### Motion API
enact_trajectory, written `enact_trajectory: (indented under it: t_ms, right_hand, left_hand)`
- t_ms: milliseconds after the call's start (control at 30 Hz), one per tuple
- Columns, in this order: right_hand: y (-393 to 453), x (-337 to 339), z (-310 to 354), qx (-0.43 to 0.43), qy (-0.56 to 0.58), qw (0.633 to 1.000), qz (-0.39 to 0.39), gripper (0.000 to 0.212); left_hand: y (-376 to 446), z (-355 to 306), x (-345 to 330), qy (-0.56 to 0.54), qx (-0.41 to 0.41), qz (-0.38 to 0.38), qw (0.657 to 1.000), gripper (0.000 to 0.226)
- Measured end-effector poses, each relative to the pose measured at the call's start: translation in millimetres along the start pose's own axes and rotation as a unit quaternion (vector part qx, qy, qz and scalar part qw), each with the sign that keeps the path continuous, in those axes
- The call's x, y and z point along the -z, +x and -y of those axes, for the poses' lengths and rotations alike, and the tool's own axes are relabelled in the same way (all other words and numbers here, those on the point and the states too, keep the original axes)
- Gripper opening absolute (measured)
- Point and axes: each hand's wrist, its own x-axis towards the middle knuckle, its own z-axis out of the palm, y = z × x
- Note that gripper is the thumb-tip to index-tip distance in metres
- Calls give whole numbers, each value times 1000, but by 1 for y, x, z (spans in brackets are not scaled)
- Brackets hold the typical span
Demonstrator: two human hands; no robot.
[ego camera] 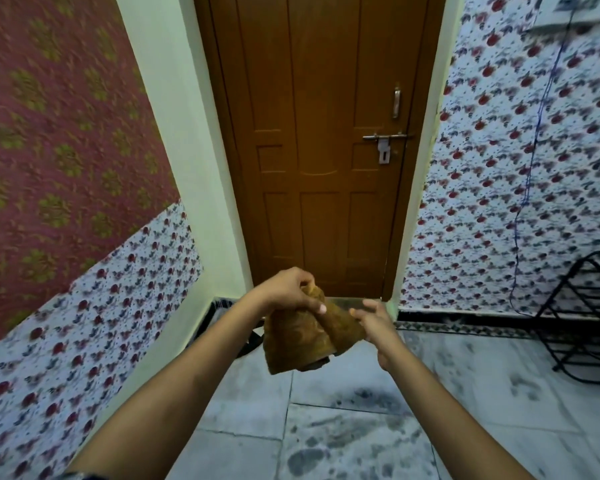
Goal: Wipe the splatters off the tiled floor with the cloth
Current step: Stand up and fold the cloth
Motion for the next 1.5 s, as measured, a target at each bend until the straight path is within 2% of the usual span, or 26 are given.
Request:
enact_trajectory:
  t_ms: [167, 267, 333, 433, 467, 567, 633, 700, 767, 833, 867, 933, 1033, 1067, 1200, 1333, 1433, 1500]
  right_hand:
    - [-8, -6, 9, 123, -87, 977, 152, 76]
    - [-5, -6, 25, 130, -115, 950, 259, 93]
    - [-4, -5, 37, 125, -151, 936, 292, 77]
    - [2, 4, 48, 196, -227, 916, 266, 20]
    - [3, 9, 51, 214, -231, 913, 258, 9]
    - [0, 26, 60, 247, -161, 925, 240, 9]
    - [-1, 36, 66, 254, -124, 931, 229, 5]
    - [0, 46, 73, 240, -90, 940, 226, 7]
    - [1, 54, 77, 212, -24, 950, 227, 8]
    - [2, 59, 78, 186, 38, 957, 218, 7]
    - [2, 61, 78, 177, 57, 960, 209, 8]
    - [1, 63, 77, 167, 76, 963, 197, 8]
    - [1, 68, 74, 160, 86, 965, 189, 9]
    - [1, 71, 73, 156, 92, 967, 180, 9]
    - [6, 83, 62, 152, 75, 978, 121, 8]
    - [10, 83, 43, 151, 73, 983, 77, 8]
    - [10, 84, 34, 161, 83, 982, 60, 8]
    - [9, 86, 30, 158, 89, 982, 58, 7]
  left_hand:
    - [-5, -21, 26, 121, -89, 46, 988, 22]
    - [-6, -30, 40, 133, -120, 69, 981, 19]
    - [-6, -34, 47, 119, -124, 85, 981, 17]
    - [-4, -30, 58, 127, -97, 102, 982, 20]
    - [-3, -25, 60, 146, -81, 102, 981, 21]
    - [1, -8, 54, 168, -37, 115, 978, 13]
    - [0, 5, 39, 80, -50, 124, 988, 8]
    - [1, 17, 17, -104, -89, 83, 987, 3]
    - [7, 29, -7, -299, -85, 3, 950, 26]
    - [14, 35, -30, -452, -50, -37, 890, 52]
    - [15, 33, -39, -501, -40, -31, 864, 56]
    - [17, 26, -56, -532, -28, -11, 846, 50]
    - [17, 10, -66, -480, -44, -10, 876, 19]
    - [17, 6, -64, -467, -53, -16, 882, 16]
    - [19, -7, -35, -485, -78, -63, 869, 33]
    - [28, -35, 3, -325, -54, -55, 943, 19]
    - [32, -55, 13, -242, -23, -21, 970, 20]
    - [34, -66, 13, -189, -22, -31, 981, 28]
